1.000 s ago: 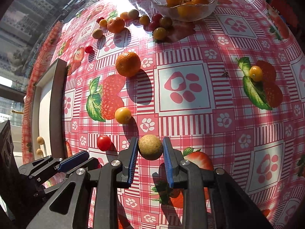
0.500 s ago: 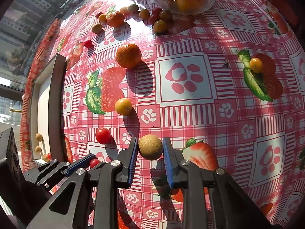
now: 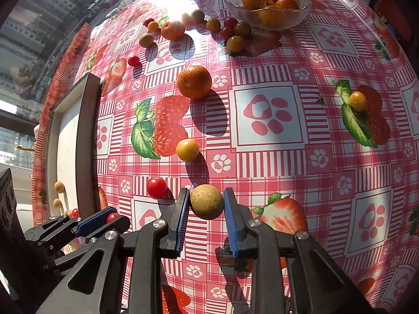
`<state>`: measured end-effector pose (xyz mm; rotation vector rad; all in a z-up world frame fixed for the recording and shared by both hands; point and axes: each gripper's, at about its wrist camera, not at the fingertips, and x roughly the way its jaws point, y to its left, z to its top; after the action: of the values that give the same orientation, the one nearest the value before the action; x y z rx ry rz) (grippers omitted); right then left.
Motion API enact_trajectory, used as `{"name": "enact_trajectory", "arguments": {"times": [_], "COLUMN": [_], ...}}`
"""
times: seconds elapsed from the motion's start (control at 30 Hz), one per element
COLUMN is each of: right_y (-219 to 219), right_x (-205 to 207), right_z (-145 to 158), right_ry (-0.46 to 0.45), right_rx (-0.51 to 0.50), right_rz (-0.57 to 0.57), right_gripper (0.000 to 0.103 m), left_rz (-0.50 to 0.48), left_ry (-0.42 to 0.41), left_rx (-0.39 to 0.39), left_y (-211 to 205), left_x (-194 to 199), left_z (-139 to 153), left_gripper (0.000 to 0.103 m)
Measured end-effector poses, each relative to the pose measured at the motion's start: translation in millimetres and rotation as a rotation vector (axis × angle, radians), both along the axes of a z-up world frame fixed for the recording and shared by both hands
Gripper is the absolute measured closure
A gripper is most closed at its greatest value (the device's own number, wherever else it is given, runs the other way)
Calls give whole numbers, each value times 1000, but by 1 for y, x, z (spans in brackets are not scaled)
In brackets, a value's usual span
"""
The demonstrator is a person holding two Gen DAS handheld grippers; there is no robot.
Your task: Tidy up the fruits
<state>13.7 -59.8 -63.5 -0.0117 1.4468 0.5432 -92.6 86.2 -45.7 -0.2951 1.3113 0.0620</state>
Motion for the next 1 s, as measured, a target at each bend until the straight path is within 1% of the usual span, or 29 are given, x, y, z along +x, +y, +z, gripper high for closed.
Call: {"name": "enact_trajectory", "arguments": {"times": [0.23,0.5,0.83,1.0], "right_y": [31,85,165,199], "right_x": [-8,-21,-40,-50], "right_z": [9,18,28,26], "right_ry": [-13,-24,-37,-31], "right_rx": [13,33,74,92], "right_rz": [60,157,286,342], "right_gripper": [75,75,75,75], "left_rz": [74,166,291,332], "left_ry": [-40,-72,-75,-78], "left_rx": [16,49,106,138], "left_y": [33,82,148,178], "left_x": [-11,-29,-54,-57], "left_z": [15,27,23,16], "left_gripper": [81,81,81,81]}}
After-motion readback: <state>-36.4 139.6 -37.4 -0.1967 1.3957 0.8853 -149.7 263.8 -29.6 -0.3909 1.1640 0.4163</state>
